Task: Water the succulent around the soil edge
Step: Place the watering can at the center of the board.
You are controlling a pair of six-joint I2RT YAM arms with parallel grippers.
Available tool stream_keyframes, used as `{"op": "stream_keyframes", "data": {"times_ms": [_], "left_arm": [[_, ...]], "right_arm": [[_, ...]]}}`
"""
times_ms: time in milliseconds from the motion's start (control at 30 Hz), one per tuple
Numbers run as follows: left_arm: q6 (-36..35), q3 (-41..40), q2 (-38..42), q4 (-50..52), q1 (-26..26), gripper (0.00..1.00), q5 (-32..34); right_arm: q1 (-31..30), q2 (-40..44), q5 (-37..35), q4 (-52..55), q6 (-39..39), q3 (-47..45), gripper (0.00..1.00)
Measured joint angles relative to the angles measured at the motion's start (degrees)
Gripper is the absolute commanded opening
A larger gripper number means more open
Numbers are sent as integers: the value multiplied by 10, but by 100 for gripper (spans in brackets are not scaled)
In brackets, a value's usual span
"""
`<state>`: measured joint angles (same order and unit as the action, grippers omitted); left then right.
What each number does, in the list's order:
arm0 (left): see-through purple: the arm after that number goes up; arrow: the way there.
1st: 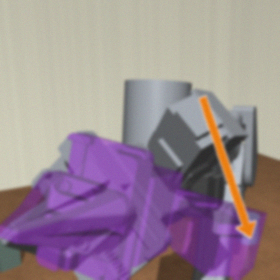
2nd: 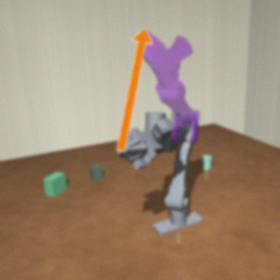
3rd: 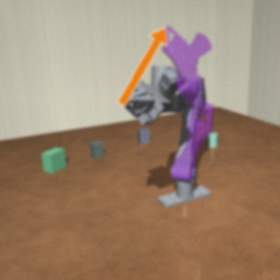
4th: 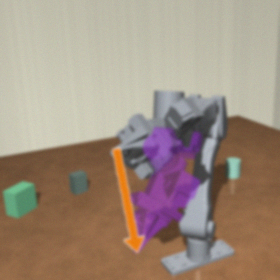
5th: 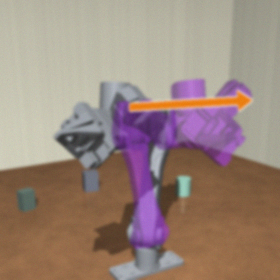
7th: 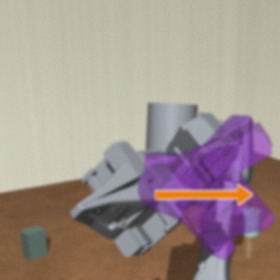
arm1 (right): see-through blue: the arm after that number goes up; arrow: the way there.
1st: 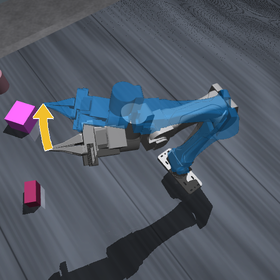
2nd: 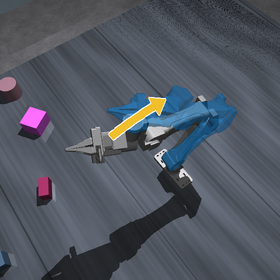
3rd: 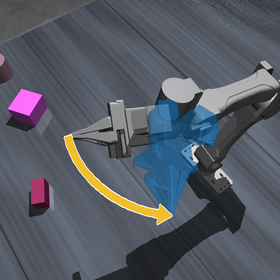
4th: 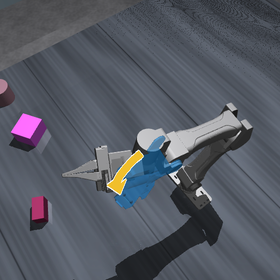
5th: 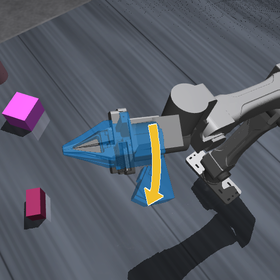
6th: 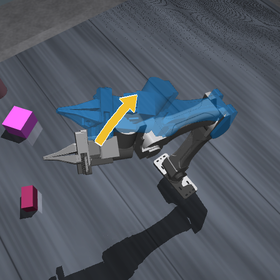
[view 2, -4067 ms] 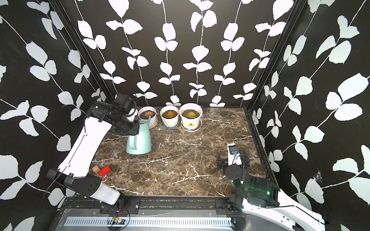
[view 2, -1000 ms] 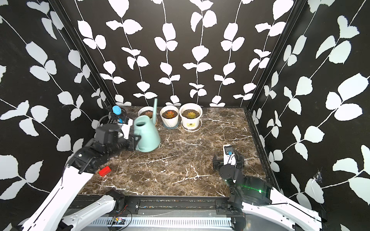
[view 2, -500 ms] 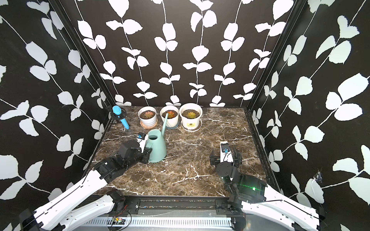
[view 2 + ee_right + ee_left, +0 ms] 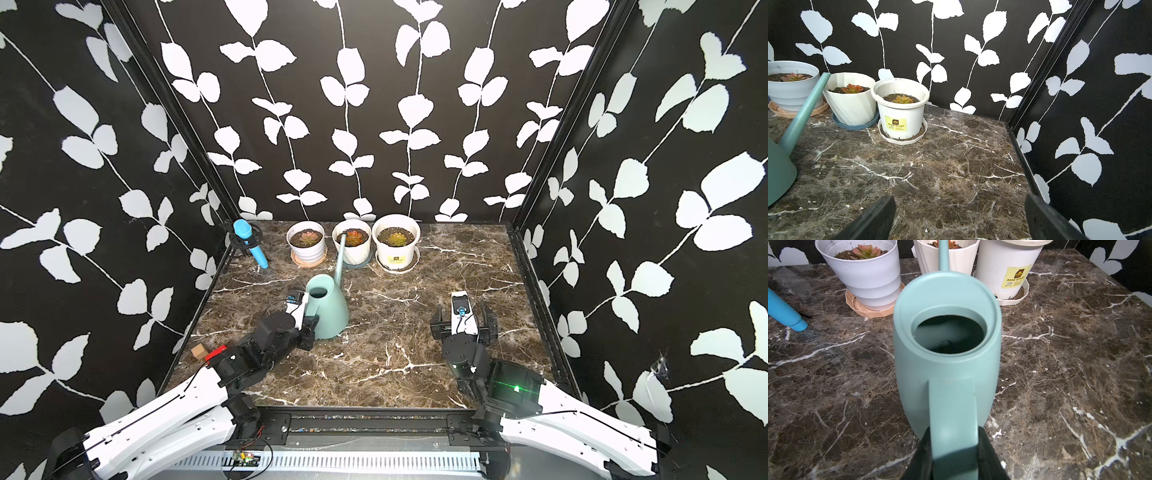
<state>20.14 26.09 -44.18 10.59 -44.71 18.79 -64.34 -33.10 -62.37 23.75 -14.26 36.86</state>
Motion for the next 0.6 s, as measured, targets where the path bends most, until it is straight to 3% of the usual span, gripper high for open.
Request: {"op": "stream_keyframes", "data": {"times_ms": [100, 433, 600], "left_arm": [[6, -13, 0, -21, -2, 0, 1], [2, -18, -53, -62, -2, 45, -34], [-7, -19, -54, -53, -3, 57, -52]], "right_arm": [[0, -1, 0, -4, 1, -1, 100], [0, -41, 0, -6, 1, -1, 100], [0, -44, -7, -11, 1, -1, 100]]}}
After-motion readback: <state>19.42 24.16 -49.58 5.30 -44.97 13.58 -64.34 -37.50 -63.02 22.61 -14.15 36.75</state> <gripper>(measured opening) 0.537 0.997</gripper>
